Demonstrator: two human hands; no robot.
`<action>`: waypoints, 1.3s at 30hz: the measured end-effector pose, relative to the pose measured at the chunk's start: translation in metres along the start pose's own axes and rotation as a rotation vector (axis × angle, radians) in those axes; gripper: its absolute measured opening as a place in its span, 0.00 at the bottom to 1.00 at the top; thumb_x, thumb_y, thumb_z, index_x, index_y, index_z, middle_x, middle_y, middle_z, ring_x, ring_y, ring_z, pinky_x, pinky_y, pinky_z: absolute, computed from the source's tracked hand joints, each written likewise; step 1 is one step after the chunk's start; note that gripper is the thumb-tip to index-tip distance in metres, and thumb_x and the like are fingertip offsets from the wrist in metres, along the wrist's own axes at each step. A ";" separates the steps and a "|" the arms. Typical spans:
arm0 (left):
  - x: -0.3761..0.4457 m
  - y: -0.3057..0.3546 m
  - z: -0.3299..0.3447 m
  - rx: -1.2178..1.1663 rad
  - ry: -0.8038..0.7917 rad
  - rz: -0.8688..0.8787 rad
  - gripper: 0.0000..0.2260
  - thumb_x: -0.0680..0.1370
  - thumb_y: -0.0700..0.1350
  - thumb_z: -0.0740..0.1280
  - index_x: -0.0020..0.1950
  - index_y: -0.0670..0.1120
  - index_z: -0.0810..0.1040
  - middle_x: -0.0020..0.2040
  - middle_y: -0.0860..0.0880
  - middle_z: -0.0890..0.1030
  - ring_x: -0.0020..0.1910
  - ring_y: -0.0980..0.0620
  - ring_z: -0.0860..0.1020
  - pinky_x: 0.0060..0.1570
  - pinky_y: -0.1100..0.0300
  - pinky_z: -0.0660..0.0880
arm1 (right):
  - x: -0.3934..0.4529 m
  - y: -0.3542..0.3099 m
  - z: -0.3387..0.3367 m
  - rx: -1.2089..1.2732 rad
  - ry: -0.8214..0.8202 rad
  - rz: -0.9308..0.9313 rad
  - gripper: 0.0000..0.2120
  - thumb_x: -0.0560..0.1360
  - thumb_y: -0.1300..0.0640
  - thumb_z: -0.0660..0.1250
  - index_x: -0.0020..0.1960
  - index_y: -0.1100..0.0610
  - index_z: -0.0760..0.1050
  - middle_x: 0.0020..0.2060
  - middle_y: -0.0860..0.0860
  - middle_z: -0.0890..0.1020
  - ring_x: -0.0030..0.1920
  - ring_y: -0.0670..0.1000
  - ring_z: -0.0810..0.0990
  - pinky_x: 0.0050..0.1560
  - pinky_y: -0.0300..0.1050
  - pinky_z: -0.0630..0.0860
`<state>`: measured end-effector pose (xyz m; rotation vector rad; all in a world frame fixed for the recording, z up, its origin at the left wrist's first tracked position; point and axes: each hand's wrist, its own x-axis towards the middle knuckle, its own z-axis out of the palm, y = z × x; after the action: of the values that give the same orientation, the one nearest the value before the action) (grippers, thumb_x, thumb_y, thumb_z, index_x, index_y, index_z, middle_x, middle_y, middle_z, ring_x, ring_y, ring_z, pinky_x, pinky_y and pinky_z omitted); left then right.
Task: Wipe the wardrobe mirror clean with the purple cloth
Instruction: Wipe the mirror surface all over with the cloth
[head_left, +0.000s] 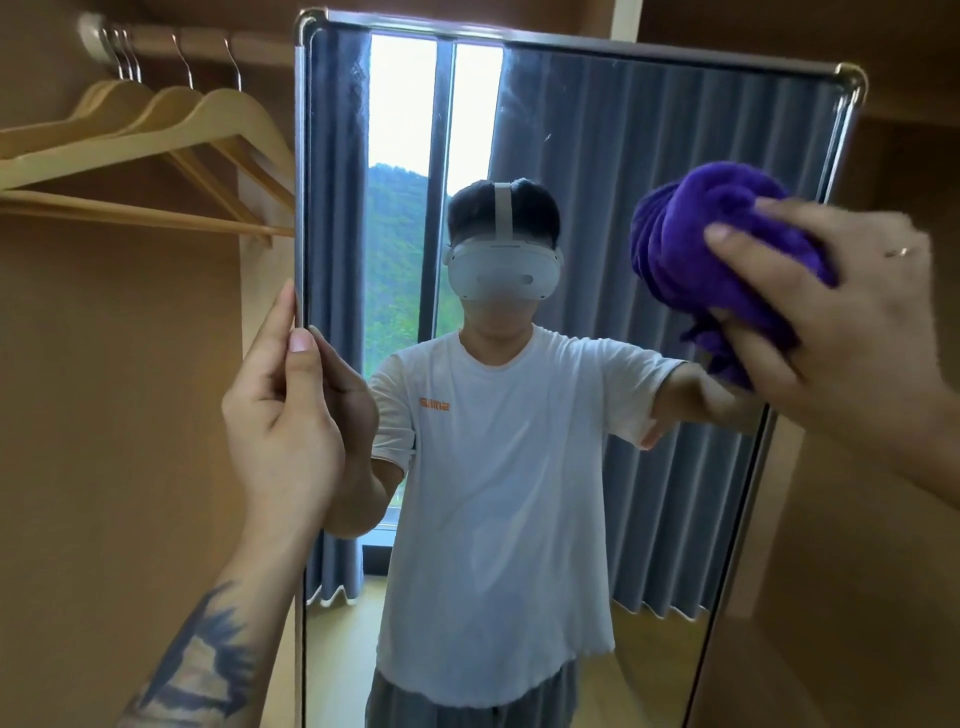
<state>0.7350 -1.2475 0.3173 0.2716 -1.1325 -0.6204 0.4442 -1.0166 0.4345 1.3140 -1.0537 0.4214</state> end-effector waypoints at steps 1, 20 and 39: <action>0.000 0.000 0.000 0.000 0.000 0.001 0.16 0.87 0.46 0.61 0.75 0.56 0.75 0.64 0.72 0.78 0.69 0.67 0.75 0.64 0.76 0.68 | -0.009 -0.007 0.000 0.024 -0.003 -0.017 0.26 0.81 0.45 0.65 0.77 0.50 0.68 0.70 0.63 0.74 0.58 0.71 0.78 0.57 0.68 0.71; -0.008 -0.002 -0.006 -0.001 -0.031 -0.011 0.18 0.87 0.47 0.61 0.77 0.53 0.74 0.65 0.73 0.77 0.67 0.69 0.75 0.61 0.77 0.69 | 0.004 -0.002 0.011 -0.032 -0.074 -0.568 0.25 0.82 0.42 0.64 0.78 0.44 0.67 0.71 0.57 0.73 0.61 0.61 0.74 0.61 0.60 0.68; -0.018 0.009 -0.006 0.000 -0.039 -0.074 0.18 0.88 0.43 0.60 0.78 0.48 0.73 0.54 0.79 0.79 0.57 0.74 0.78 0.55 0.77 0.71 | -0.013 -0.082 0.035 0.027 0.035 -0.547 0.21 0.80 0.48 0.71 0.71 0.43 0.72 0.66 0.53 0.75 0.59 0.57 0.75 0.64 0.56 0.68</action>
<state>0.7377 -1.2302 0.3055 0.3039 -1.1637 -0.6933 0.4876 -1.0665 0.3741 1.5458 -0.6221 0.0446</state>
